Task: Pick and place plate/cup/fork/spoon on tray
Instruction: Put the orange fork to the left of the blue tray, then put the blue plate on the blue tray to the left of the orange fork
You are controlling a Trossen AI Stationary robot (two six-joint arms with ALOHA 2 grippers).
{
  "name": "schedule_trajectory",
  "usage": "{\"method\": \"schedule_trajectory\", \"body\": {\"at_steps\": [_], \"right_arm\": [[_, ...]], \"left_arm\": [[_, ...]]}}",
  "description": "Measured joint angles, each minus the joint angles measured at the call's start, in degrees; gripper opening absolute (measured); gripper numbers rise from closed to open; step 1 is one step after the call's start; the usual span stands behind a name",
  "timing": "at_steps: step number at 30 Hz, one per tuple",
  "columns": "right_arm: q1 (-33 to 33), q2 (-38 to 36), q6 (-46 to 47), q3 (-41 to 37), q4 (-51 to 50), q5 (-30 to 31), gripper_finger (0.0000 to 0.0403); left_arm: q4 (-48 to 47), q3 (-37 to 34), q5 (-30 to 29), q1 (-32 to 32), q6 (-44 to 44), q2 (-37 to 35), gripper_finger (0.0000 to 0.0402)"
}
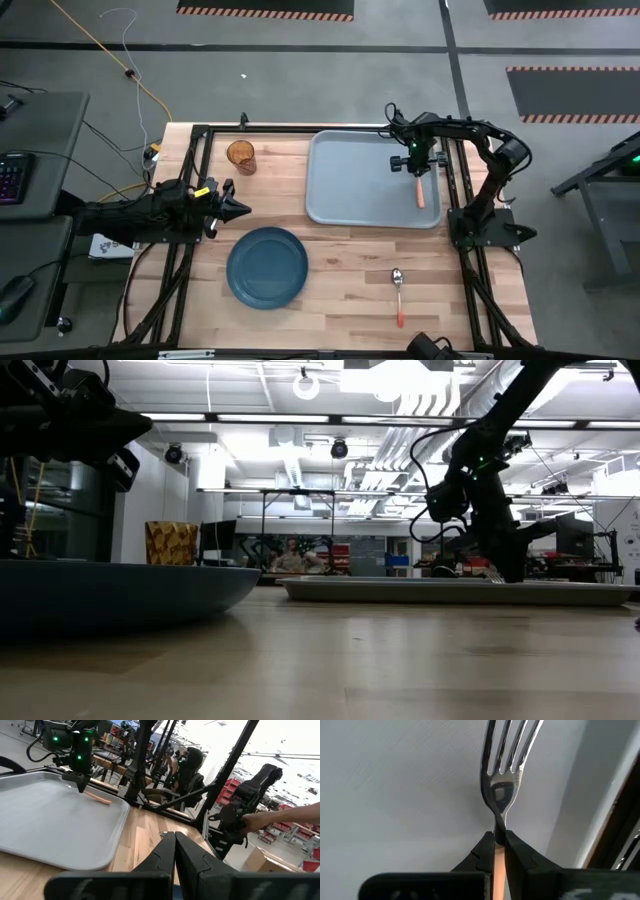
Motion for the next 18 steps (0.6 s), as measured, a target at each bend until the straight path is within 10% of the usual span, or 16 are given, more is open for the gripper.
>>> {"method": "schedule_trajectory", "body": {"at_steps": [18], "right_arm": [[0.0,0.0,0.0,0.0,0.3,-0.2,0.0079]], "left_arm": [[0.0,0.0,0.0,0.0,0.0,0.0,0.0000]]}}
